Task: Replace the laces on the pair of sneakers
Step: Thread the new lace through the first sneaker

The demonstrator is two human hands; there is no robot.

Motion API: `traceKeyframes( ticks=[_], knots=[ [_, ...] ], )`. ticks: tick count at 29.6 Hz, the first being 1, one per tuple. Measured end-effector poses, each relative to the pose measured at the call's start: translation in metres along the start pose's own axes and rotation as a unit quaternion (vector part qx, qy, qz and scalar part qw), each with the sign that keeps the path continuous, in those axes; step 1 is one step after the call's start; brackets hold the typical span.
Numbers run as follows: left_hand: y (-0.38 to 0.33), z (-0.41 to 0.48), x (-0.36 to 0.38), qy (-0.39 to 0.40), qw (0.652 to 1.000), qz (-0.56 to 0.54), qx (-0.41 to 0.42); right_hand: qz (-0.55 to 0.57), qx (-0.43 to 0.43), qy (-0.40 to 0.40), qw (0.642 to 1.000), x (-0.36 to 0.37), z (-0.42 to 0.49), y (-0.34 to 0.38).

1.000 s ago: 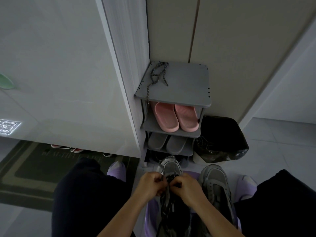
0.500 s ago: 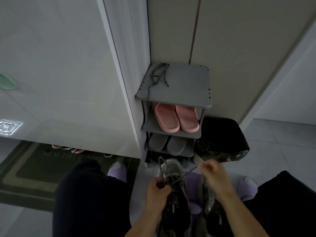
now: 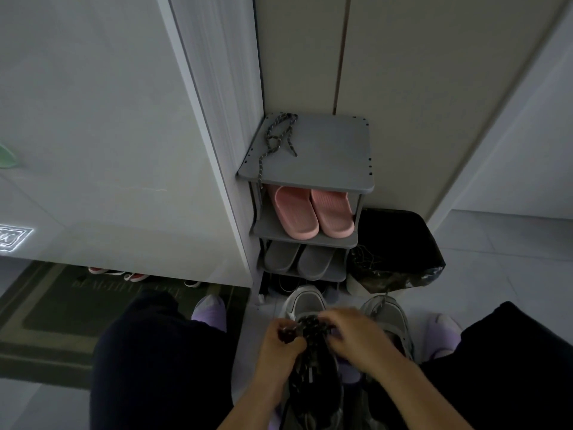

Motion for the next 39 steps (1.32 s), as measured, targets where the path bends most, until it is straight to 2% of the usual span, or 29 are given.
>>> traceKeyframes(
  ticks=[1, 5, 7, 10, 11, 13, 15, 16, 17, 19, 20, 23, 24, 25, 28, 30, 31, 32, 34, 35, 36, 37, 39],
  knots=[
    [0.001, 0.001, -0.001, -0.002, 1.0, 0.009, 0.004, -0.009, -0.011, 0.03, 0.999, 0.008, 0.001, 0.007],
    [0.0, 0.003, -0.003, -0.023, 0.999, 0.019, 0.014, 0.053, 0.032, 0.017, 0.998, -0.008, 0.002, -0.008],
    [-0.001, 0.003, -0.004, -0.031, 0.999, 0.01, 0.018, 0.079, 0.083, -0.028, 0.993, -0.033, -0.001, -0.033],
    [0.0, 0.003, -0.003, -0.039, 0.999, 0.004, 0.021, 0.086, 0.187, -0.14, 0.969, -0.071, -0.011, -0.074],
    [0.0, 0.003, -0.003, -0.042, 0.999, 0.009, 0.022, 0.083, 0.207, -0.141, 0.965, -0.074, -0.015, -0.081],
    [0.0, 0.002, -0.003, -0.052, 0.998, 0.024, 0.027, 0.042, 0.22, -0.074, 0.972, -0.063, -0.017, -0.085],
    [-0.005, -0.005, -0.004, -0.065, 0.993, 0.066, 0.07, 0.016, 0.205, -0.006, 0.979, -0.049, -0.017, -0.08],
    [-0.01, -0.011, -0.006, -0.064, 0.983, 0.133, 0.111, 0.027, 0.192, 0.011, 0.981, -0.046, -0.018, -0.077],
    [-0.015, -0.018, -0.005, -0.046, 0.957, 0.243, 0.153, 0.047, 0.182, 0.015, 0.982, -0.045, -0.018, -0.074],
    [-0.017, -0.032, 0.002, 0.015, 0.857, 0.476, 0.199, 0.09, 0.171, 0.005, 0.981, -0.048, -0.018, -0.066],
    [-0.015, -0.036, 0.004, 0.029, 0.818, 0.542, 0.191, 0.109, 0.167, -0.003, 0.98, -0.049, -0.018, -0.062],
    [-0.024, -0.044, 0.004, 0.016, 0.772, 0.604, 0.198, 0.184, 0.15, -0.024, 0.971, -0.055, -0.017, -0.05],
    [-0.029, -0.044, 0.003, 0.017, 0.769, 0.603, 0.214, 0.209, 0.146, -0.025, 0.966, -0.057, -0.016, -0.047],
    [-0.036, -0.043, 0.0, 0.026, 0.783, 0.576, 0.234, 0.23, 0.145, -0.022, 0.962, -0.059, -0.015, -0.044],
    [-0.058, -0.027, -0.019, 0.021, 0.868, 0.412, 0.276, 0.294, 0.151, -0.005, 0.944, -0.062, -0.014, -0.039],
    [-0.064, -0.009, -0.039, -0.027, 0.874, 0.396, 0.279, 0.344, 0.165, -0.013, 0.924, -0.063, -0.014, -0.038],
    [-0.063, 0.0, -0.047, -0.034, 0.865, 0.424, 0.265, 0.369, 0.175, -0.022, 0.912, -0.065, -0.014, -0.038],
    [-0.057, 0.007, -0.052, -0.018, 0.842, 0.485, 0.237, 0.398, 0.187, -0.029, 0.898, -0.066, -0.015, -0.039],
    [-0.043, 0.01, -0.053, 0.038, 0.759, 0.62, 0.195, 0.47, 0.211, -0.039, 0.856, -0.068, -0.016, -0.038],
    [-0.041, 0.005, -0.05, 0.045, 0.733, 0.65, 0.196, 0.514, 0.22, -0.041, 0.828, -0.069, -0.016, -0.036],
    [-0.044, -0.005, -0.042, 0.026, 0.731, 0.644, 0.224, 0.558, 0.222, -0.038, 0.799, -0.069, -0.015, -0.033],
    [-0.049, -0.016, -0.032, 0.01, 0.761, 0.591, 0.267, 0.597, 0.217, -0.029, 0.772, -0.068, -0.014, -0.027],
    [-0.06, -0.043, 0.0, 0.048, 0.863, 0.382, 0.328, 0.649, 0.198, -0.002, 0.734, -0.067, -0.013, -0.01]
  ],
)
Point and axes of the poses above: each hand's wrist, its own z-axis towards the middle knuckle, its own x-axis out of the palm, y = z × x, the point moved 4 cm from there along z, towards the middle knuckle, and after that the axes turned 5 degrees about -y, right-handed, at the moved point
